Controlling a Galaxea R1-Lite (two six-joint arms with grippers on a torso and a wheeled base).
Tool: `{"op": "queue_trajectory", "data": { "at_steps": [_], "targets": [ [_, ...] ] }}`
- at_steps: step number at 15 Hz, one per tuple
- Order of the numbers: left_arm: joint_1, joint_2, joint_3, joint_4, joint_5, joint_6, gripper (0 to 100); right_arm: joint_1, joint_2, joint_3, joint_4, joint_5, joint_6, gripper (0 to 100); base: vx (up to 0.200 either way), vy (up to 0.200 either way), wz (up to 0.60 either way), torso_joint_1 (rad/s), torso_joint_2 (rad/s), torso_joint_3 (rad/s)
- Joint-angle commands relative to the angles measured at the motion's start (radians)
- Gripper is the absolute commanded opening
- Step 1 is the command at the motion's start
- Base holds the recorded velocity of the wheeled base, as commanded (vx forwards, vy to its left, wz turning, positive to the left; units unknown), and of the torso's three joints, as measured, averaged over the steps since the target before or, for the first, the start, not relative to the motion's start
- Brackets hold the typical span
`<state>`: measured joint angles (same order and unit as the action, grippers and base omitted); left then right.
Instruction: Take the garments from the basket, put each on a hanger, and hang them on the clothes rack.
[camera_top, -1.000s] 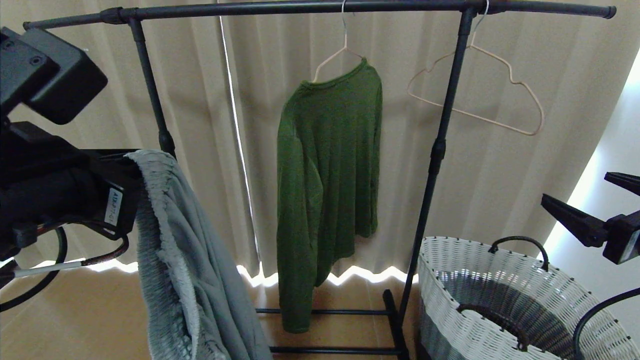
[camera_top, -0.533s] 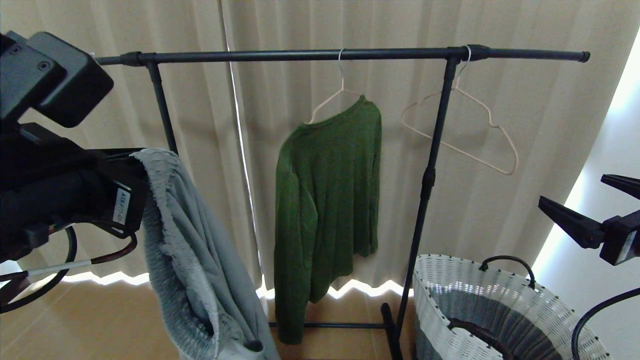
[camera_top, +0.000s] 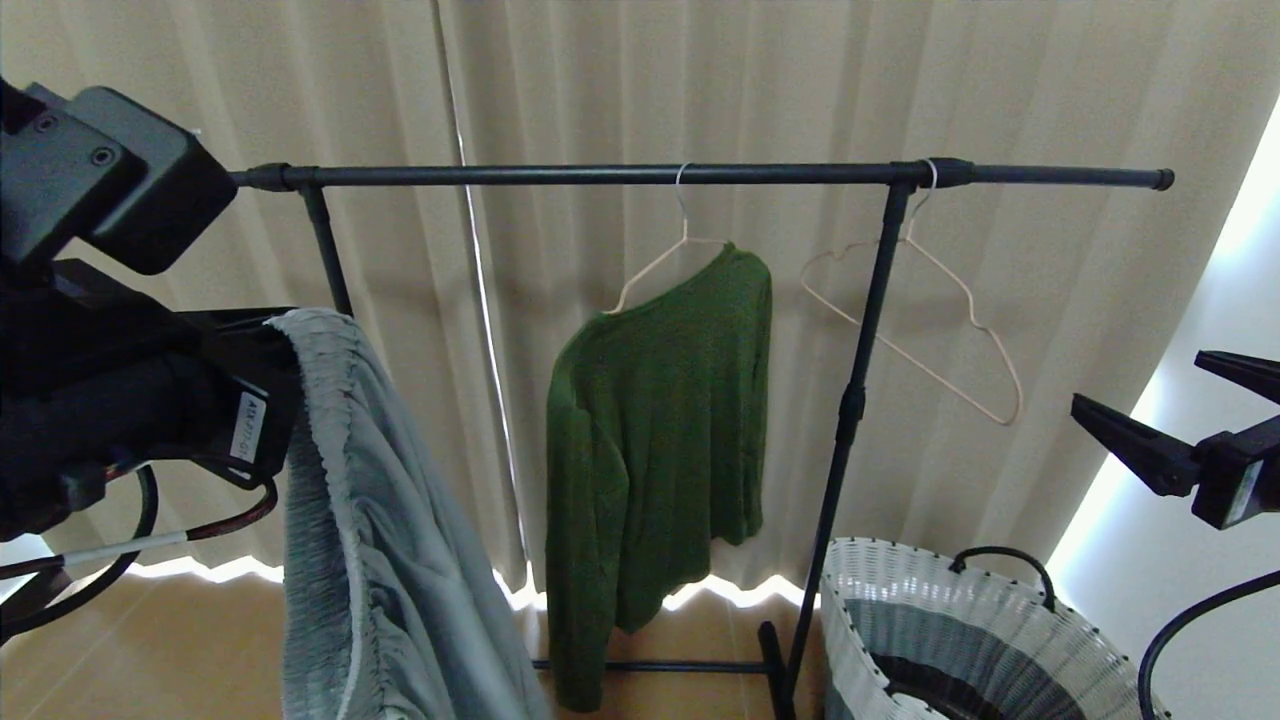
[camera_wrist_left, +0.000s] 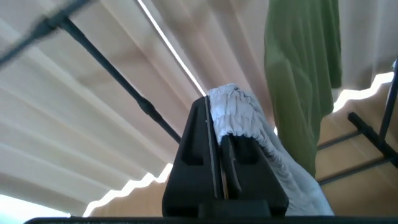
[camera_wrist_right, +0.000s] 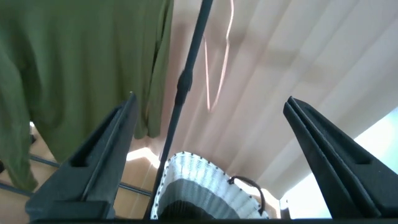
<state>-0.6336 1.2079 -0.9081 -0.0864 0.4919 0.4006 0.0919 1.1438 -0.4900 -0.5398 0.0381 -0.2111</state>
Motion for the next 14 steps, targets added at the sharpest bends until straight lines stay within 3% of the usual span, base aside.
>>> {"op": "queue_trajectory", "data": {
  "at_steps": [1, 3, 6, 8, 10, 14],
  "targets": [
    [0.0, 0.001, 0.002, 0.0, -0.001, 0.0, 0, 0.0, 0.004, -0.002, 0.0, 0.0, -0.001, 100, 0.0, 0.0, 0.0, 0.232, -0.48, -0.261],
    [0.0, 0.001, 0.002, -0.001, -0.019, 0.001, 0, 0.0, 0.002, 0.001, 0.0, 0.0, -0.001, 100, 0.0, 0.0, 0.0, 0.246, -0.5, -0.254],
    [0.006, -0.037, 0.032, -0.009, -0.115, 0.047, 0, -0.035, 0.004, -0.012, 0.017, 0.0, -0.013, 100, 0.0, 0.0, 0.0, 0.124, -0.25, -0.134],
    [0.011, -0.064, 0.044, -0.009, -0.153, 0.076, 0, -0.057, 0.017, -0.058, 0.118, -0.001, -0.013, 100, 0.0, 0.0, 0.0, 0.029, -0.07, -0.036],
    [0.011, -0.067, 0.041, -0.01, -0.156, 0.078, 0, -0.086, 0.011, -0.128, 0.308, -0.001, -0.011, 100, 0.0, 0.0, 0.0, 0.0, 0.0, 0.0],
    [0.011, -0.064, 0.041, -0.01, -0.156, 0.072, 0, -0.084, -0.009, -0.151, 0.356, -0.003, -0.013, 100, 0.0, 0.0, 0.0, 0.0, 0.0, 0.0]
  ]
}}
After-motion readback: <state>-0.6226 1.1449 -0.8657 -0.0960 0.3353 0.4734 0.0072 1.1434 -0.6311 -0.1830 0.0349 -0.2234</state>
